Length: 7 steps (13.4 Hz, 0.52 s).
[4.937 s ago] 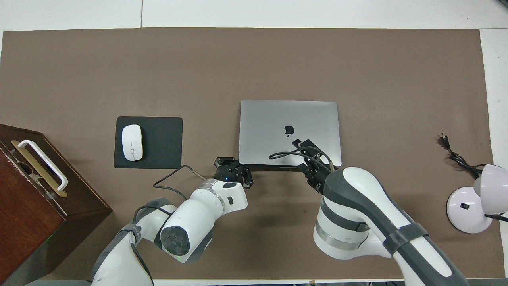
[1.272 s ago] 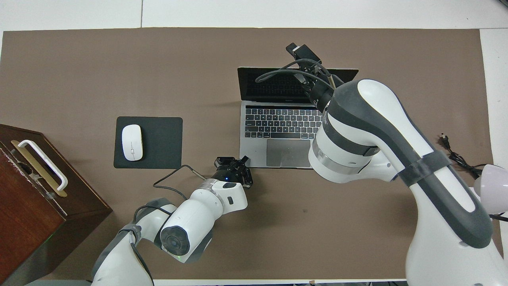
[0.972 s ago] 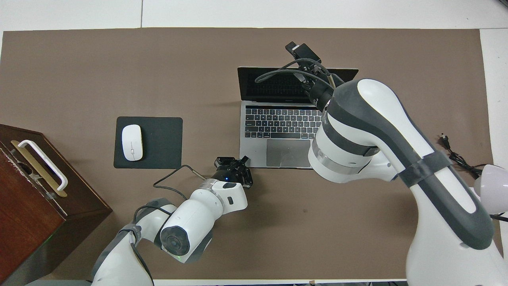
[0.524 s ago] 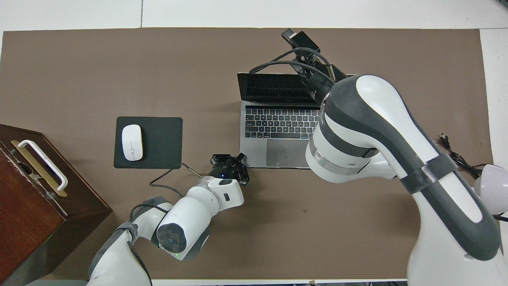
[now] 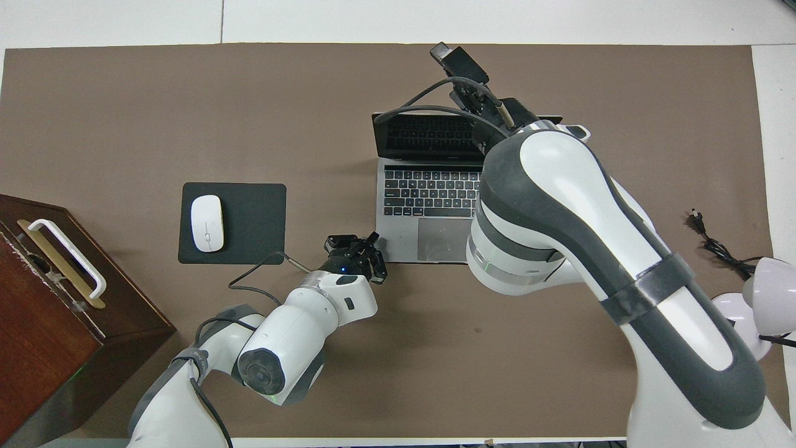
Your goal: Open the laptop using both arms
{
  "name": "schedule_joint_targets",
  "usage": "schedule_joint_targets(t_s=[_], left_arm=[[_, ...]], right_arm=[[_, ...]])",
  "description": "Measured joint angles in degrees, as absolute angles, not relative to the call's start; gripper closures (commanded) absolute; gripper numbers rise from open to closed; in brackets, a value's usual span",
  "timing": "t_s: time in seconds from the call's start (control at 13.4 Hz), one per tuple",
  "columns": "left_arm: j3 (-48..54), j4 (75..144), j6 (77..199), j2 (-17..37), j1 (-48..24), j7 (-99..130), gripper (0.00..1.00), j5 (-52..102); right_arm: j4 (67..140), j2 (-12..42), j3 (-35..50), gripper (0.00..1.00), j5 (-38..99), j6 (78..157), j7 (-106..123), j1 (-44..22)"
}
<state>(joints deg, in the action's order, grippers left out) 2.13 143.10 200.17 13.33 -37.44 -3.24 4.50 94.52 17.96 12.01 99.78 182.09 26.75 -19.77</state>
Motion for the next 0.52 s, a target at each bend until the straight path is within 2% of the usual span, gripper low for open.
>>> schedule_joint_targets(t_s=[0.22,0.52], left_arm=[[2.12,143.14,192.76,9.00,-36.33,-3.22,1.00,4.51],[1.99,143.10,174.74,-1.36,-34.31,-3.21,1.00,4.53]], right_arm=[[94.38,17.95,11.65,0.00,92.65,179.66,26.65,-18.72],[94.35,17.94,11.28,0.00,79.03,170.41,26.33,-13.41]])
